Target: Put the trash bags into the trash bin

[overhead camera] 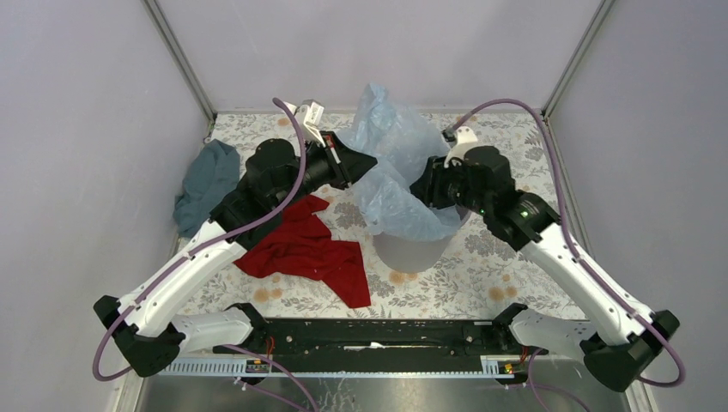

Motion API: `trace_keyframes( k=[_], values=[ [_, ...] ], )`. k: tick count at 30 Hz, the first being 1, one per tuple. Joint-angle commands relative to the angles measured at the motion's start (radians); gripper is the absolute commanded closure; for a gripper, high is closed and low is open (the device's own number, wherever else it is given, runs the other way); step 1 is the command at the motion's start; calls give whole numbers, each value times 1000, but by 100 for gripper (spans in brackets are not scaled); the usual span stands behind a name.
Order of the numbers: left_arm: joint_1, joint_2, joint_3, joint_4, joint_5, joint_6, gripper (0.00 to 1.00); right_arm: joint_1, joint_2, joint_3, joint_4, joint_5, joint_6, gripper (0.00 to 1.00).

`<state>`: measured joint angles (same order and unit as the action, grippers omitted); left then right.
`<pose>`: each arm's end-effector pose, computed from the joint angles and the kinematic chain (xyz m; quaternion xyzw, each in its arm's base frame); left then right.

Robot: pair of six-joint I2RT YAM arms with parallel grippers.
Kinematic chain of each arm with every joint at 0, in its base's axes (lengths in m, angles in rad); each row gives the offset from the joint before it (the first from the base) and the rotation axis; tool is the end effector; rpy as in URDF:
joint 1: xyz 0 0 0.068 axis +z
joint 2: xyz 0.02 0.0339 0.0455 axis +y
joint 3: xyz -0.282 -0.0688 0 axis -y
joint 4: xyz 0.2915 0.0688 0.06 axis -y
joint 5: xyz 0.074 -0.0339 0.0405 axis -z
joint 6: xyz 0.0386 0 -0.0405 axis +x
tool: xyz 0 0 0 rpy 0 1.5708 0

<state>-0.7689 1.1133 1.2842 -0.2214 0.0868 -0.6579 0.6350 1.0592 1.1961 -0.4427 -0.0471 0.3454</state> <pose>0.2024 -0.2004 0.4695 0.0700 0.7213 -0.4743 0.4999 0.2162 0.1615 0.4247 -0.1301 0.7959 0.2950 0.5125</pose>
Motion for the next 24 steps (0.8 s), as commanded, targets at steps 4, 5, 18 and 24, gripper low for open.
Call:
trace_keyframes(
  k=[4, 5, 18, 24],
  values=[
    [2, 4, -27, 129, 113, -39, 100, 4, 72, -106, 42, 131, 35, 58],
    [2, 8, -33, 142, 119, -44, 100, 4, 77, -117, 46, 150, 25, 57],
    [3, 68, -110, 278, 41, -80, 100, 2, 204, -177, 368, 89, -94, 48],
    [2, 55, -183, 343, 17, -70, 100, 0, 296, -216, 698, -30, -40, 49]
  ],
)
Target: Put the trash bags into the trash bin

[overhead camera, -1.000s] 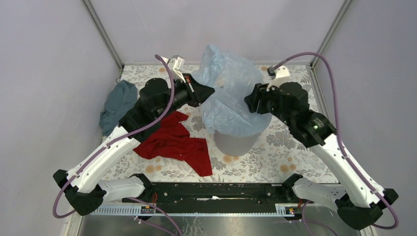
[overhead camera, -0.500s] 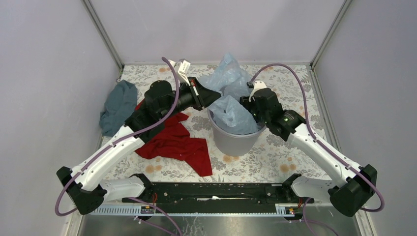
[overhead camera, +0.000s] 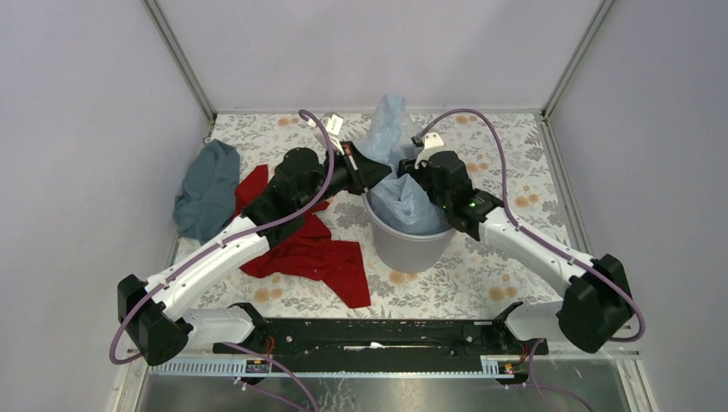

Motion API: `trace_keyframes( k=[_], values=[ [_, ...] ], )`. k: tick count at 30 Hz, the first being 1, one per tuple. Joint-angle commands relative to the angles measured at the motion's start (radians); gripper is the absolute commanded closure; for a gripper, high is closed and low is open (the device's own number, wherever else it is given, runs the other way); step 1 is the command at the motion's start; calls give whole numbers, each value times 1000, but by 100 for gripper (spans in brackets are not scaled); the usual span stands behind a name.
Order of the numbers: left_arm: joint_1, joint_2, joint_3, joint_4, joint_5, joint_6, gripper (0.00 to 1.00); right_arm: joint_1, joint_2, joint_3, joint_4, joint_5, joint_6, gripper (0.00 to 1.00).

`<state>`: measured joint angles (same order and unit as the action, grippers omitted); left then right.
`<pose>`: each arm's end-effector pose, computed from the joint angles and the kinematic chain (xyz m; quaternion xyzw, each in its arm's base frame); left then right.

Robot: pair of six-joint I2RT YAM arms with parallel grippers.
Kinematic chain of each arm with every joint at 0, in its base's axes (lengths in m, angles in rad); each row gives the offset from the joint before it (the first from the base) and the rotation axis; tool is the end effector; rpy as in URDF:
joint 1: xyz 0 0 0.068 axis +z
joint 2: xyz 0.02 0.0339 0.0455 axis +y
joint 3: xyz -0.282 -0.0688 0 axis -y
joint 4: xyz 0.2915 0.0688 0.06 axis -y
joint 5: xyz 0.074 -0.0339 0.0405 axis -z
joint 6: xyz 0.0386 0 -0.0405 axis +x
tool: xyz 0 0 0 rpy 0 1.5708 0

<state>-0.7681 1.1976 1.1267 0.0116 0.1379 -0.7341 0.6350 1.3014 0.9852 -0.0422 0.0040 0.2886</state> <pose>0.2295 -0.2291 0.4086 0.0596 0.7251 -0.5036 0.4659 0.2787 0.2052 0.3122 -0.1405 0.8097 0.2524 0.5108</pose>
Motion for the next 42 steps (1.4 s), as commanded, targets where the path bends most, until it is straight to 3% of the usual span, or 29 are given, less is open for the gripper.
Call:
trace_keyframes(
  k=[1, 4, 7, 12, 15, 21, 27, 32, 34, 36, 39, 42],
  values=[
    [1, -28, -30, 115, -34, 9, 100, 0, 69, -8, 335, -90, 22, 49],
    [2, -29, -32, 117, -48, 23, 100, -5, 100, 11, 369, -119, 9, 47],
    [2, -30, -6, 93, -51, 52, 100, -7, 85, 88, 191, -32, -20, 42],
    [1, -29, 7, 95, -26, 54, 100, -10, -11, 212, -230, 78, -50, 20],
    [1, -24, 8, 85, -27, 60, 100, -11, -111, 229, -398, 65, -63, 1],
    [2, -31, -6, 39, -94, 94, 100, -10, -241, 306, -578, -2, -60, 0],
    [2, -30, 3, 25, -98, 92, 100, -11, -269, 408, -644, -102, -48, 0],
    [2, -20, 11, 34, -89, 76, 100, -9, -274, 368, -578, -533, -33, 16],
    [1, -13, 13, 47, -82, 63, 100, -8, -290, 287, -483, -618, 4, 21],
    [1, -1, 22, 59, -65, 51, 100, -8, -296, 224, -422, -551, 21, 29],
    [2, 4, 20, 77, -32, 24, 100, -8, -279, 149, -342, -266, 40, 57],
    [1, -1, -11, 110, -15, -7, 100, -8, -247, 71, -213, -53, 36, 64]
  ],
)
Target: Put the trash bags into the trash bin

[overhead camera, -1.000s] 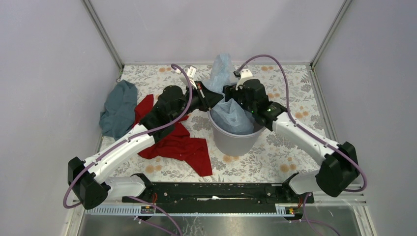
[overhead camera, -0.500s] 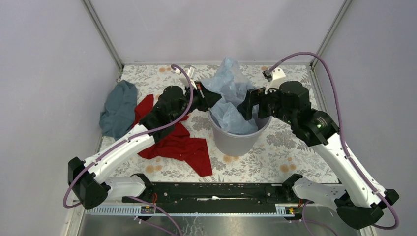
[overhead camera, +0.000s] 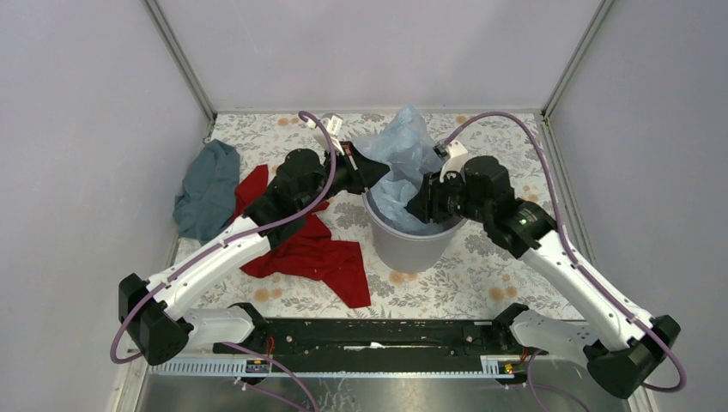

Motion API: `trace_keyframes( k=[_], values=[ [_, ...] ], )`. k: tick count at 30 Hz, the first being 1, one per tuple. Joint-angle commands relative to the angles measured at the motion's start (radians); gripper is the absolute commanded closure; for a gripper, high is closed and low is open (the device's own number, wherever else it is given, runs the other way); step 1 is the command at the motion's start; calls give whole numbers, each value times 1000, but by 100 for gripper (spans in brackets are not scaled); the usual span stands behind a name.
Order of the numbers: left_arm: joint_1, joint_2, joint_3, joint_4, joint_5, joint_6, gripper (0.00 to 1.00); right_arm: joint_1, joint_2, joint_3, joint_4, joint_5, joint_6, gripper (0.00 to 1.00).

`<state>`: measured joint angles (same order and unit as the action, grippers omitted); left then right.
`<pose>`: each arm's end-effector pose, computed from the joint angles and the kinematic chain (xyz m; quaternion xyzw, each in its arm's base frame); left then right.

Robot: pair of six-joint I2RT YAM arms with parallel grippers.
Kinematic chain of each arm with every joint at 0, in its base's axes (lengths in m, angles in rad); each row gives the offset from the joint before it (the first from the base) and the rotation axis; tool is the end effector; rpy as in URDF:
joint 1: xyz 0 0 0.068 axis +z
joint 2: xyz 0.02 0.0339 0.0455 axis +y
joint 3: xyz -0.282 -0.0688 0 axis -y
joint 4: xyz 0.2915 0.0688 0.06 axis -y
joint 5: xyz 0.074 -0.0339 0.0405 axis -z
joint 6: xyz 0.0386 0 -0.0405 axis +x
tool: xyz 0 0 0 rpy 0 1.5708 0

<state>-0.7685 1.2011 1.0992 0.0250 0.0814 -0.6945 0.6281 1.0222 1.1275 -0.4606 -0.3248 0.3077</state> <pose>0.2324 -0.2291 0.3978 0.0547 0.7316 -0.4757 0.4852 0.2033 0.1629 0.4060 -0.2204 0.7850 0.3726 0.4431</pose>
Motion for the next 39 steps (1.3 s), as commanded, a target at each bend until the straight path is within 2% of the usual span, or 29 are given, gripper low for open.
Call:
trace_keyframes(
  k=[1, 3, 6, 9, 10, 11, 12, 13, 14, 16, 19, 22, 24, 27, 28, 30, 32, 39],
  values=[
    [3, -5, 7, 107, 51, -62, 100, -2, 49, -92, 251, 311, 18, 65],
    [3, -3, -12, 128, 66, -92, 100, -2, 102, -116, 327, 320, 28, 65],
    [2, -7, -45, 168, 84, -122, 100, -2, 200, -139, 405, 236, 77, 63],
    [2, -11, -63, 181, 88, -131, 100, -1, 231, -85, 304, 196, 79, 58],
    [2, -11, -67, 183, 92, -131, 100, -2, 209, -73, 265, 205, 74, 54],
    [2, -11, -69, 185, 95, -131, 100, -2, 174, -66, 232, 212, 69, 45],
    [3, -10, -72, 187, 99, -131, 100, -2, 134, -63, 203, 217, 62, 32],
    [2, -9, -73, 188, 103, -129, 100, -2, 88, -59, 169, 221, 53, 25],
    [2, -10, -73, 188, 109, -127, 100, -2, 48, -51, 125, 230, 49, 14],
    [2, -14, -76, 188, 113, -123, 100, -1, -34, -34, 43, 240, 39, 1],
    [2, -22, -82, 199, 122, -127, 100, -1, -107, 16, -84, 283, 45, 0],
    [2, -23, -93, 237, 157, -153, 100, -2, -138, 80, -97, 300, 143, 0],
    [2, -25, -100, 251, 169, -168, 100, -1, -161, 72, -5, 295, 263, 0],
    [2, -40, -120, 262, 168, -183, 100, -2, -203, -12, 233, 334, 464, 3],
    [2, -46, -126, 264, 166, -187, 100, -1, -214, -43, 303, 377, 538, 7],
    [1, -54, -133, 266, 162, -191, 100, -1, -213, -99, 436, 416, 663, 24],
    [2, -58, -135, 268, 164, -192, 100, -1, -185, -114, 547, 421, 727, 32],
    [1, -50, -143, 291, 184, -206, 100, -2, -43, -50, 589, 404, 806, 28]
  ],
)
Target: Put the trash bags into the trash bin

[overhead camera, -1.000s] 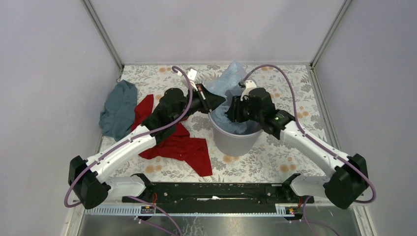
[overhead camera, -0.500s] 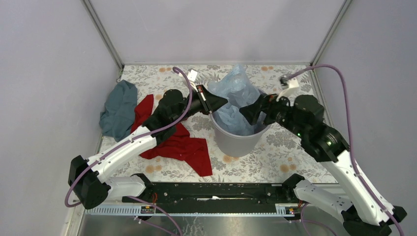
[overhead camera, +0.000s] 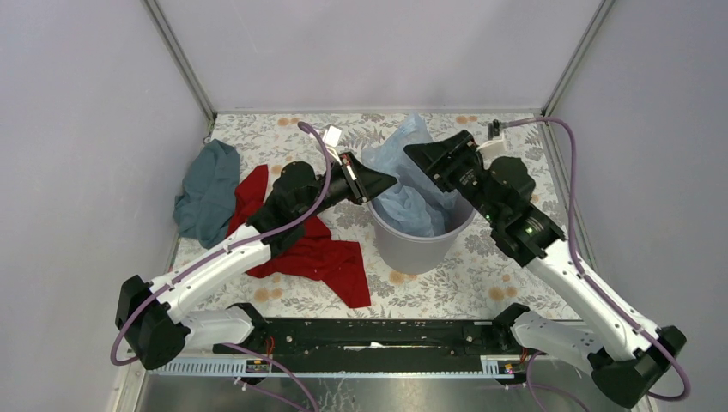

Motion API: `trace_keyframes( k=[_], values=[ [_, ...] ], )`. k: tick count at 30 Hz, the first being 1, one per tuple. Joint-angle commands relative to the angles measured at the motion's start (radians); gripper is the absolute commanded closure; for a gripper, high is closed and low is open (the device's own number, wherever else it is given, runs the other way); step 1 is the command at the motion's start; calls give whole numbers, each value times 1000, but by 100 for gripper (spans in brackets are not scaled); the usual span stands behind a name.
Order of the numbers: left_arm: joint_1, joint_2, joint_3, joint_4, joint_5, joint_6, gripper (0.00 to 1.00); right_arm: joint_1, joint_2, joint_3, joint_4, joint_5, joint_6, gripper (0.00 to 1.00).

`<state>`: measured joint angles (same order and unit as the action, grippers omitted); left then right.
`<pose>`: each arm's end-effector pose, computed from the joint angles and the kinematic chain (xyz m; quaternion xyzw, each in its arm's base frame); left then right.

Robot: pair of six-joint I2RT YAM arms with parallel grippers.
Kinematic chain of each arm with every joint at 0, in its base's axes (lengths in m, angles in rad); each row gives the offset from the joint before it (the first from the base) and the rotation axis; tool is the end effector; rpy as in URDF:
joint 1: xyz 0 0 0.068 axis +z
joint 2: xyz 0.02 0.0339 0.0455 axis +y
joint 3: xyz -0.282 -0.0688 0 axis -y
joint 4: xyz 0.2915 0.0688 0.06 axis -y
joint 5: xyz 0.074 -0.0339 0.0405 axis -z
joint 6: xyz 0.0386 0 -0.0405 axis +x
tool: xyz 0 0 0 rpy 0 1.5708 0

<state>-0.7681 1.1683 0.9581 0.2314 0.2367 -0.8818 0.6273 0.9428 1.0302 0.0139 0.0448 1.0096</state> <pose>0.2229 -0.2279 0.3732 0.0448 0.6984 -0.5772 0.4208 0.2046 0.1462 0.4383 0.1437 0.6549 0.5313 0.5179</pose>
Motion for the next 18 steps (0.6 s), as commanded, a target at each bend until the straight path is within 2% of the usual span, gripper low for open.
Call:
trace_keyframes(
  k=[1, 4, 6, 8, 10, 12, 13, 15, 18],
  values=[
    [1, -15, -3, 90, 36, -23, 100, 0, 44, 42, 109, 52, 117, 27],
    [1, -14, -9, 104, 48, -32, 100, -1, 55, 7, 110, 101, 155, 27],
    [2, -16, -13, 104, 53, -34, 100, -1, 57, -16, 125, 132, 168, 31],
    [2, -18, -15, 97, 65, -29, 100, -1, 54, -31, 142, 152, 154, 44],
    [2, -25, -10, 63, 66, -8, 95, -1, 49, -37, 167, 138, 98, 65],
    [2, -47, -1, -7, 40, 30, 74, -1, 36, -36, 181, 80, 6, 80],
    [1, -64, 7, -45, 22, 53, 60, -1, 25, -37, 183, 44, -43, 89],
    [1, -96, 33, -136, -12, 99, 32, -1, -2, -47, 176, -33, -128, 100],
    [2, -135, 112, -289, -60, 181, 12, -1, -57, -67, 143, -146, -227, 100]
  ],
)
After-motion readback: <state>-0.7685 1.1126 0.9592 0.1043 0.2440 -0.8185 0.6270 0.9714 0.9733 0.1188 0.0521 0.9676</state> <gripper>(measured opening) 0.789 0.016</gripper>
